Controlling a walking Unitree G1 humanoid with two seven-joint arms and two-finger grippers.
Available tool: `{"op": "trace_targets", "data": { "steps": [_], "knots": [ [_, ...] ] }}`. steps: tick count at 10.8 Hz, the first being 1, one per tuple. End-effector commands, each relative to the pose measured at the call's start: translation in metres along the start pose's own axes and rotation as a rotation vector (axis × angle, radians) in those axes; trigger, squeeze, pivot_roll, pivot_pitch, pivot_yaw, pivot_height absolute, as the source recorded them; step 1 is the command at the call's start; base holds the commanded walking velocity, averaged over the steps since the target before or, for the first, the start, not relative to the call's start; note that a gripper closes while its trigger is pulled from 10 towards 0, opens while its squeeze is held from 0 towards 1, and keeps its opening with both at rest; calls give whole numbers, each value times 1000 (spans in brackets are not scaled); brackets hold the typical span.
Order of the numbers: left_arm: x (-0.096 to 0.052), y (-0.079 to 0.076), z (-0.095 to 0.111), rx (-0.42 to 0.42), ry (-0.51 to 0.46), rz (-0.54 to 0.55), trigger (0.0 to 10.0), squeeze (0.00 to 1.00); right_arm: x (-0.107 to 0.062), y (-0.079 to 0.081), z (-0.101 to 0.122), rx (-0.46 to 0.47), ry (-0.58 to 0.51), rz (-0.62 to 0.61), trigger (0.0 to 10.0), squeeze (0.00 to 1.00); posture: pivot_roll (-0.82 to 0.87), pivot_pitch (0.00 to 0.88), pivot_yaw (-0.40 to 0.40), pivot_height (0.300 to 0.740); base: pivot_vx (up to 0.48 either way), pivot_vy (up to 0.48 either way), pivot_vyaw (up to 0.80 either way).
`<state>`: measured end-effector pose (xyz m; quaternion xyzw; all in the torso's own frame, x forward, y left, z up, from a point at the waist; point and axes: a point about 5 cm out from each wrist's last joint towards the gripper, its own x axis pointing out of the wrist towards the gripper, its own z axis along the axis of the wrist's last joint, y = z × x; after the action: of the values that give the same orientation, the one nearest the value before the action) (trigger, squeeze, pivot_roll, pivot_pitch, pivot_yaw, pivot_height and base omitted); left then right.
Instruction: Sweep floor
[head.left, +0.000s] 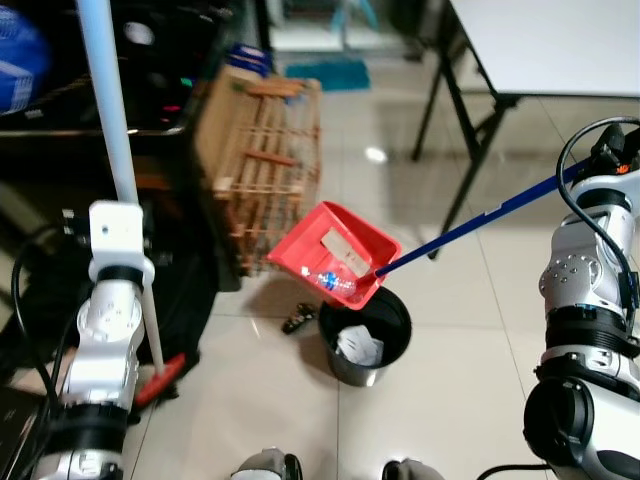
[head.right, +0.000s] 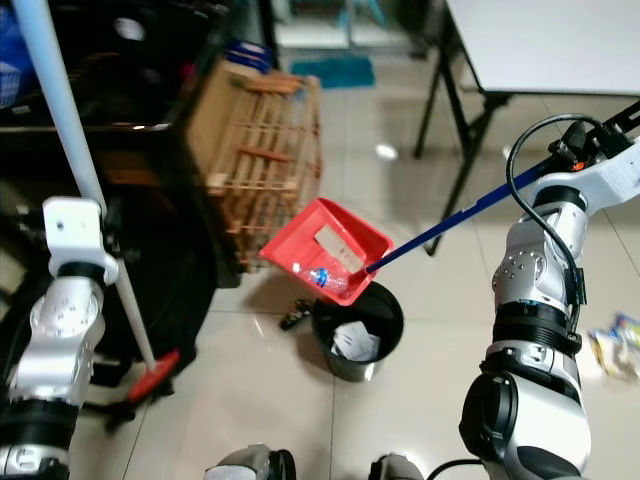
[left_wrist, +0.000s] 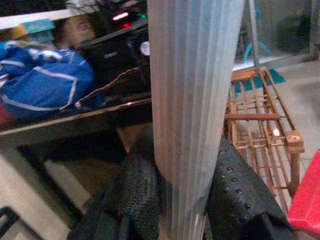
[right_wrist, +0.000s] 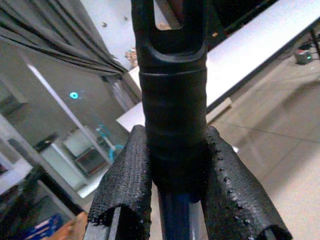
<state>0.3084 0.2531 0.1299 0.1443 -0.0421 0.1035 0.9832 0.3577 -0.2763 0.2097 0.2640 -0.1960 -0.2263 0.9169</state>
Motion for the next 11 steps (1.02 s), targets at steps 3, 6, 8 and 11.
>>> {"op": "trace_targets", "data": {
  "steps": [3,6,8,11],
  "knots": [
    [-13,0,-31,-45,87,34,10000,0,3,6,13,46,-67,17,10000,0,5,56,66,740,0,0,0],
    [-15,-4,-40,-83,111,53,10000,0,3,7,13,45,-64,23,10000,0,4,47,65,740,0,0,0],
    [-14,-7,-41,-88,109,47,10000,0,2,7,11,43,-60,23,10000,0,1,46,67,740,259,0,0],
    [-13,-6,-44,-88,117,49,10000,0,1,5,9,39,-56,18,10000,0,1,46,69,740,291,0,0]
  ]
}}
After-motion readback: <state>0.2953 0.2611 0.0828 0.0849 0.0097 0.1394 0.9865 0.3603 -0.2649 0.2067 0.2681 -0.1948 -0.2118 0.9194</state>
